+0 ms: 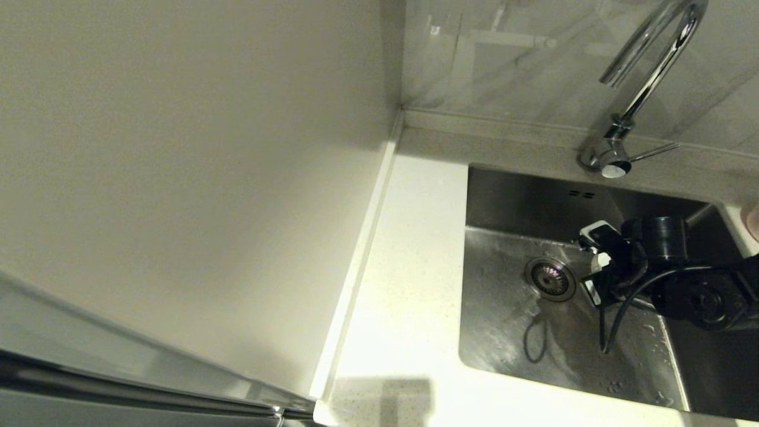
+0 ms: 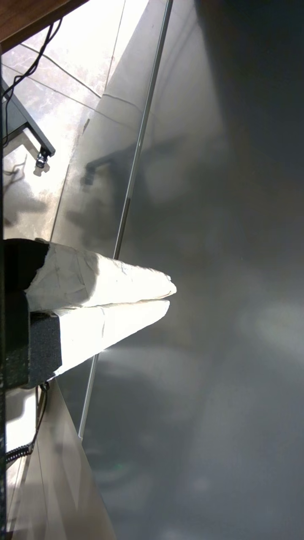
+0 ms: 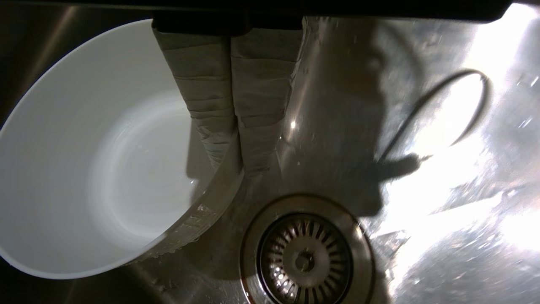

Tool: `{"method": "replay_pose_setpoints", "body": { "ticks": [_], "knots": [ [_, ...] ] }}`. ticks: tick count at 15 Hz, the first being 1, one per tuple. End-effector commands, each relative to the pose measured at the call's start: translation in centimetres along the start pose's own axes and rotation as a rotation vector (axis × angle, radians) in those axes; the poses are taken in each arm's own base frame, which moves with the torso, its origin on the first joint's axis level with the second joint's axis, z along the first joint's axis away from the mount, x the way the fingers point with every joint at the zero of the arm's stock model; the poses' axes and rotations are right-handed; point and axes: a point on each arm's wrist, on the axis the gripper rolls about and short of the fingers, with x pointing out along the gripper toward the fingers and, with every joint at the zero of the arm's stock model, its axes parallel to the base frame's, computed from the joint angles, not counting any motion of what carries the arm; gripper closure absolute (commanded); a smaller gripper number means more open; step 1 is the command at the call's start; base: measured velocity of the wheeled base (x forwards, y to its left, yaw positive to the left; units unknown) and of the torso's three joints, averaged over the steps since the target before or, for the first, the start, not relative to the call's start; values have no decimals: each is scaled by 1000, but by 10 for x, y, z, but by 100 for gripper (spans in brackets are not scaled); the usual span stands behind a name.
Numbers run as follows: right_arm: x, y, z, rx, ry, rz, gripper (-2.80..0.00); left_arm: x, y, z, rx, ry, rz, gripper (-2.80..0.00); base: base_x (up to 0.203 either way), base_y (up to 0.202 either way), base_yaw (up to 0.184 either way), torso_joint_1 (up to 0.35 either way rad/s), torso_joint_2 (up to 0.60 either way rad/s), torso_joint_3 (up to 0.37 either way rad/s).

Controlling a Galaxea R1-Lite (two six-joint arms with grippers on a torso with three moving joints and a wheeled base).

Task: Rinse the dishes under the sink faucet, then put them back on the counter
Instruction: Put a bowl into the sink

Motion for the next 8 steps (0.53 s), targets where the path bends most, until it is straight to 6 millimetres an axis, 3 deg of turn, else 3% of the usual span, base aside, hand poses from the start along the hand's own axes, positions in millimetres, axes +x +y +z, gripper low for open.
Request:
{"method": "replay_pose_setpoints", "body": {
  "ticks": [1,4,8],
  "knots": [
    [52,10,-22,-1,80,1,0,0,0,0,-1,-3,0,0,0,0,0,0,0,0],
    [92,-6,-25,39,75,-66,0,0,0,0,-1,-3,1,0,0,0,0,0,0,0],
    [112,-26,-13,69,27,-127,0,0,0,0,-1,-3,0,0,0,0,0,0,0,0]
  ]
}}
